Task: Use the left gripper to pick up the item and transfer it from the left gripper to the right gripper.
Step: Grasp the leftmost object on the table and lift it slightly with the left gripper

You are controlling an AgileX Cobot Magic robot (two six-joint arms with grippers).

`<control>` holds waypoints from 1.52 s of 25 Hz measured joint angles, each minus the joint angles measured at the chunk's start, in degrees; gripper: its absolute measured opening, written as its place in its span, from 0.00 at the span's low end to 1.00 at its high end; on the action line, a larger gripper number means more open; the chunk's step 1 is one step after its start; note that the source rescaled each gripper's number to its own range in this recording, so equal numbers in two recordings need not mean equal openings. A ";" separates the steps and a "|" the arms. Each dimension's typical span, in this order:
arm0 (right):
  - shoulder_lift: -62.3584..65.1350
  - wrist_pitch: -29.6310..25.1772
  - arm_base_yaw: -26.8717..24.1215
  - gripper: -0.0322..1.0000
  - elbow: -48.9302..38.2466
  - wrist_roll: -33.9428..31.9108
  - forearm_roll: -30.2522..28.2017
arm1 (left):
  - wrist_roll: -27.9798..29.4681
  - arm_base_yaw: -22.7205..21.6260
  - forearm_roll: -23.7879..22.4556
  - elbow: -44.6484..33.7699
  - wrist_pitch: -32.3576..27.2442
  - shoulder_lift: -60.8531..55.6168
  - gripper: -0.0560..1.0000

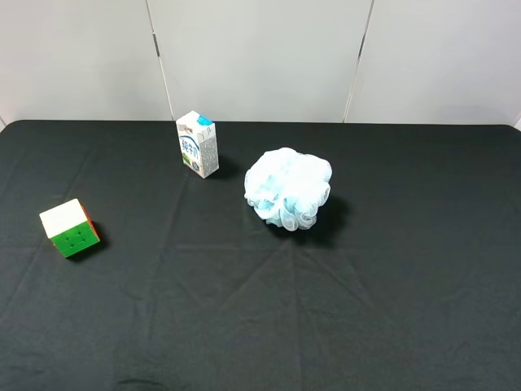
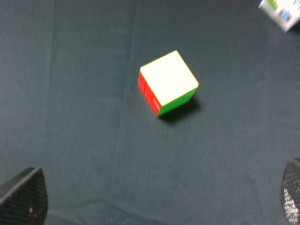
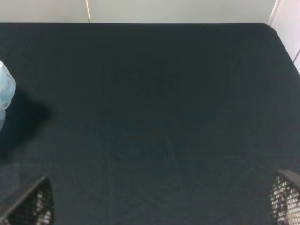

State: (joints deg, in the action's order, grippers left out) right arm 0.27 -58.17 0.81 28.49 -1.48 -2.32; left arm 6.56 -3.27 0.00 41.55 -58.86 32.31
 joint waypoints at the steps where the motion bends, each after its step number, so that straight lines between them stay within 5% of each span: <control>1: 0.00 0.00 0.00 1.00 0.00 0.00 0.00 | 0.11 0.00 0.00 0.00 0.29 2.76 1.00; 16: 0.00 0.06 0.00 1.00 0.00 0.00 0.00 | 6.28 0.00 2.10 3.68 9.40 34.39 1.00; 38: 0.00 0.00 0.00 1.00 0.00 0.00 0.00 | 18.14 1.70 4.34 3.86 24.96 58.74 1.00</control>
State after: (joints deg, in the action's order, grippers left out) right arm 0.27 -58.18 0.81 28.49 -1.48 -2.32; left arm 24.70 -1.57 4.34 45.41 -33.90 91.04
